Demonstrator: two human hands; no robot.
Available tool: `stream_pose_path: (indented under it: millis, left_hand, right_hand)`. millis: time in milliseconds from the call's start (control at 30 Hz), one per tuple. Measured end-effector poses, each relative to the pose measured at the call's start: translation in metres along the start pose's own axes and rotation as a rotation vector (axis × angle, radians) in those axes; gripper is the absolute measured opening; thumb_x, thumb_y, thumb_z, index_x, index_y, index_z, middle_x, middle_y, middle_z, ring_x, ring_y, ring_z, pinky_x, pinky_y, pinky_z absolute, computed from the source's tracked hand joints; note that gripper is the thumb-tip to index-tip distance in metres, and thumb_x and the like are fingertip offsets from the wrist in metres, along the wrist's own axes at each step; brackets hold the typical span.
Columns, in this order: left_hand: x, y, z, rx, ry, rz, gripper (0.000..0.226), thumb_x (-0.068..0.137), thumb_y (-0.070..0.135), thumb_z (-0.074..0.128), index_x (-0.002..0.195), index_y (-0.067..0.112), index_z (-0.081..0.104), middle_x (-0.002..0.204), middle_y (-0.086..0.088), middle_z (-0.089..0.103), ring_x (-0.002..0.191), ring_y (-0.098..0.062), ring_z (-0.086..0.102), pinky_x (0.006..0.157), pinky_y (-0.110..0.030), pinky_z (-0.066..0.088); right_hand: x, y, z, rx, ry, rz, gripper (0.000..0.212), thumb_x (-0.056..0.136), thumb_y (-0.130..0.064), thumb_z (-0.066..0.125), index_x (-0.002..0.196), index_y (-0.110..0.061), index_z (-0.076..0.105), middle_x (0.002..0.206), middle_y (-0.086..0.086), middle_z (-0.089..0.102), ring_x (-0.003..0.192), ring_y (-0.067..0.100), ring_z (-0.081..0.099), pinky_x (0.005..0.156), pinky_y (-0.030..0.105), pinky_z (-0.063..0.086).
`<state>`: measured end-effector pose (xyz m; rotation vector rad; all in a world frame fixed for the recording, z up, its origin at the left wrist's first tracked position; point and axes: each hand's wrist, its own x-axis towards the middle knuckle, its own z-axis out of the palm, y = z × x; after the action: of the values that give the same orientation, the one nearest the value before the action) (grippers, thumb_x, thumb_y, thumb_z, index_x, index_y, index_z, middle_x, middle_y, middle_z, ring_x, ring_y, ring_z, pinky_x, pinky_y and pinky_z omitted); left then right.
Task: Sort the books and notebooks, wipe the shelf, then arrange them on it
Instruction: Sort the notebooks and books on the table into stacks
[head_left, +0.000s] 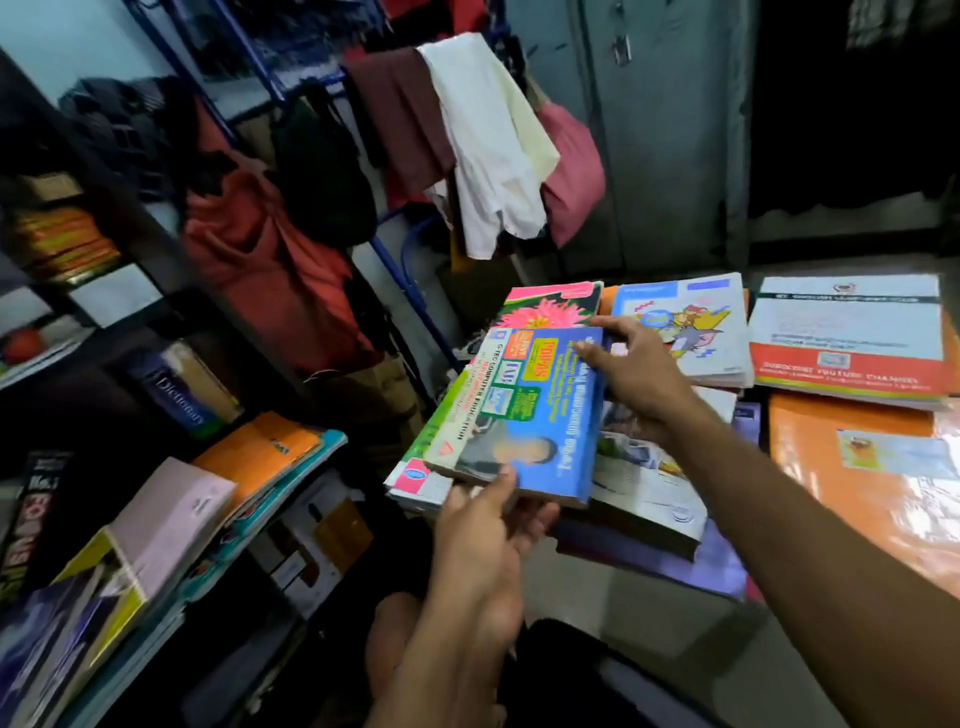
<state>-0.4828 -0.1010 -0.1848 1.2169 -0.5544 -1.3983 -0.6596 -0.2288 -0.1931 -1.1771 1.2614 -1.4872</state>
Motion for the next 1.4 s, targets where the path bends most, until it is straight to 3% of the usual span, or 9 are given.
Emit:
stream_pose_path:
  millis: [200, 300, 467, 600, 733, 867, 1000, 1267, 1400]
  left_hand:
    - [0.056, 0.026, -0.05, 0.079, 0.128, 0.124, 0.023, 0.096, -0.003, 0.061, 0.118, 0.004, 0.063, 0.1, -0.013, 0.074, 0.074, -0.02, 0.071, 0.052, -0.026, 0.059]
    - [0.07, 0.028, -0.061, 0.248, 0.096, 0.104, 0.023, 0.094, 0.005, 0.069, 0.116, 0.001, 0.066, 0.087, -0.01, 0.075, 0.058, -0.014, 0.069, 0.047, -0.023, 0.056]
    - [0.071, 0.06, -0.093, 0.672, 0.086, 0.157, 0.043, 0.093, 0.048, 0.069, 0.09, 0.005, 0.074, 0.081, -0.018, 0.076, 0.049, -0.015, 0.06, 0.037, -0.014, 0.036]
    - [0.063, 0.086, -0.164, 0.691, 0.299, 0.437, 0.039, 0.094, 0.05, 0.065, 0.081, 0.014, 0.072, 0.067, -0.001, 0.072, 0.054, -0.013, 0.061, 0.048, -0.023, 0.044]
    - [0.023, 0.095, -0.288, 0.761, 0.836, 0.811, 0.033, 0.089, 0.052, 0.056, 0.082, 0.022, 0.068, 0.073, 0.005, 0.071, 0.071, -0.017, 0.068, 0.068, -0.039, 0.056]
    - [-0.017, 0.093, -0.391, 0.759, 1.248, 0.87, 0.019, 0.094, 0.036, 0.06, 0.098, 0.021, 0.069, 0.093, -0.005, 0.067, 0.089, -0.029, 0.062, 0.083, -0.036, 0.046]
    - [-0.021, 0.083, -0.445, 0.935, 1.167, 0.501, 0.058, 0.093, 0.05, 0.065, 0.143, 0.022, 0.051, 0.135, -0.016, 0.06, 0.126, -0.038, 0.051, 0.108, -0.047, 0.037]
    - [-0.016, 0.073, -0.446, 1.148, 1.054, 0.487, 0.075, 0.086, 0.066, 0.064, 0.149, 0.029, 0.05, 0.155, -0.007, 0.047, 0.133, -0.033, 0.049, 0.109, -0.041, 0.028]
    - [-0.018, 0.072, -0.455, 1.145, 0.964, 0.55, 0.08, 0.09, 0.071, 0.053, 0.158, 0.048, 0.019, 0.158, -0.01, 0.041, 0.14, -0.029, 0.043, 0.114, -0.048, 0.026]
  right_hand:
    - [-0.023, 0.018, 0.047, -0.44, -0.475, -0.077, 0.076, 0.086, -0.048, 0.076, 0.149, -0.023, 0.043, 0.143, -0.005, 0.055, 0.127, 0.01, 0.055, 0.109, 0.033, 0.044]
    - [-0.029, 0.017, 0.053, -0.803, -0.533, -0.206, 0.05, 0.088, -0.04, 0.077, 0.131, -0.02, 0.063, 0.129, 0.001, 0.067, 0.121, 0.015, 0.062, 0.103, 0.033, 0.047]
    - [-0.062, -0.013, 0.093, -0.744, -0.386, -0.478, 0.027, 0.086, -0.032, 0.077, 0.109, -0.019, 0.07, 0.11, 0.001, 0.072, 0.107, 0.019, 0.064, 0.097, 0.035, 0.047]
    - [-0.104, -0.033, 0.164, -0.528, -0.598, -0.499, 0.015, 0.087, -0.027, 0.076, 0.099, -0.021, 0.07, 0.096, -0.006, 0.071, 0.092, 0.008, 0.064, 0.082, 0.013, 0.044]
    - [-0.137, -0.024, 0.26, -0.514, -0.915, -0.356, 0.026, 0.087, -0.035, 0.076, 0.106, -0.023, 0.064, 0.095, -0.005, 0.07, 0.087, 0.009, 0.066, 0.085, 0.032, 0.056]
    - [-0.147, -0.02, 0.328, -0.585, -0.857, -0.606, 0.038, 0.089, -0.03, 0.072, 0.121, -0.015, 0.06, 0.119, 0.008, 0.065, 0.116, 0.024, 0.058, 0.099, 0.038, 0.044]
    - [-0.144, -0.031, 0.394, -0.788, -0.835, -0.67, 0.048, 0.093, -0.044, 0.064, 0.132, -0.02, 0.052, 0.135, 0.009, 0.054, 0.129, 0.029, 0.042, 0.104, 0.041, 0.039]
    - [-0.18, -0.008, 0.489, -1.001, -0.942, -0.7, 0.053, 0.101, -0.056, 0.048, 0.121, -0.007, 0.055, 0.122, 0.017, 0.065, 0.116, 0.037, 0.054, 0.095, 0.043, 0.038]
    - [-0.194, -0.002, 0.502, -0.915, -0.862, -0.621, 0.052, 0.096, -0.061, 0.052, 0.114, -0.012, 0.058, 0.111, 0.01, 0.07, 0.108, 0.033, 0.06, 0.098, 0.043, 0.036]
